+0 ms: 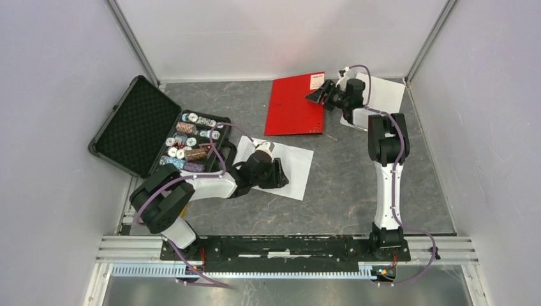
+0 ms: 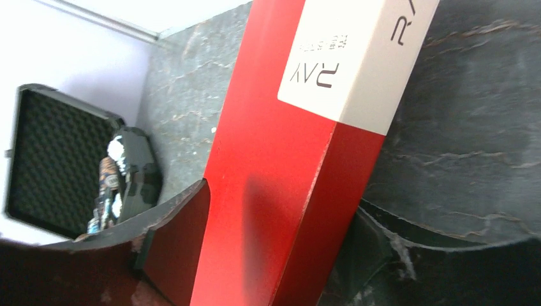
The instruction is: Put the files into the folder
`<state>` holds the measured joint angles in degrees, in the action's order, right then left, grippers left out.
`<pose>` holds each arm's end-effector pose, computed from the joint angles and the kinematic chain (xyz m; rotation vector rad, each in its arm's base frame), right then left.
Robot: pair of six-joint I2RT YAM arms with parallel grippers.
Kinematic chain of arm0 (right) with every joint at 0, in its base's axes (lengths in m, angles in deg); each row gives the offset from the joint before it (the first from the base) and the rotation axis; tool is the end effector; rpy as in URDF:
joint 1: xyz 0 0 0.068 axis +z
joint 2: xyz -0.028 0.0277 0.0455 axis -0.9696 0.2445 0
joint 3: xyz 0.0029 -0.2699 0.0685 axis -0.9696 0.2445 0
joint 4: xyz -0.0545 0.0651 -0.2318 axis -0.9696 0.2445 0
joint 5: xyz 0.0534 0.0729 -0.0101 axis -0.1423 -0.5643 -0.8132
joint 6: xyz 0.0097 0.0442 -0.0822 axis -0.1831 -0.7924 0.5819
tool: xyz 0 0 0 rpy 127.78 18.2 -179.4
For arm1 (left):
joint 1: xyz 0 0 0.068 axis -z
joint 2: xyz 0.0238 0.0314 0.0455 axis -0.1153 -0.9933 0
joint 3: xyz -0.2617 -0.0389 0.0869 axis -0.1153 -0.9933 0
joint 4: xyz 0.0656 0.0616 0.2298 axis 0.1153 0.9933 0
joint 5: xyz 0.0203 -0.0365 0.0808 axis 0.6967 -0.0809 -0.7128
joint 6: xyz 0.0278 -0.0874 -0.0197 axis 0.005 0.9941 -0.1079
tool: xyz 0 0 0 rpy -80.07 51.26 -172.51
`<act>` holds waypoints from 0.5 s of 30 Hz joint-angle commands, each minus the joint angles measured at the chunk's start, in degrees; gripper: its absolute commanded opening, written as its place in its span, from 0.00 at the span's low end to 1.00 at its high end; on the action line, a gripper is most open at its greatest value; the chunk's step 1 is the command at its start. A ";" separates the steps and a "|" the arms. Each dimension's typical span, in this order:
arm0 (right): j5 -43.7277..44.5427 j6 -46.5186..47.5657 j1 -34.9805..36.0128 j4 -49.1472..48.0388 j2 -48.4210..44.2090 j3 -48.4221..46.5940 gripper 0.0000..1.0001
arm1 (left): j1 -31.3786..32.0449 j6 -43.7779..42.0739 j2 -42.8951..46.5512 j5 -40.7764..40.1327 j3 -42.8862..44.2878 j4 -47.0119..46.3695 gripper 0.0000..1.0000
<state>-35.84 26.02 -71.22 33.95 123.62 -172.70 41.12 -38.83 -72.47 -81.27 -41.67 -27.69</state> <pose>0.5562 0.0958 0.1292 0.1785 2.0165 1.1328 0.2220 -0.2441 0.1303 0.0853 2.4407 -0.7781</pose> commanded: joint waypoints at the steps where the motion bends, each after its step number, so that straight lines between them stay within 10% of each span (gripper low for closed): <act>1: 6.08 12.19 -1.65 10.23 -7.09 -2.40 0.77 | 3.88 4.94 -0.95 1.15 -2.25 5.79 0.59; 15: 23.19 39.90 -4.28 38.44 -23.70 -0.29 0.91 | 7.60 -2.07 2.86 -5.86 7.91 15.24 0.62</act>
<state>-20.39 53.45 -76.07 61.51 103.67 -172.81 48.86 -36.03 -71.79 -81.60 -39.22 -21.38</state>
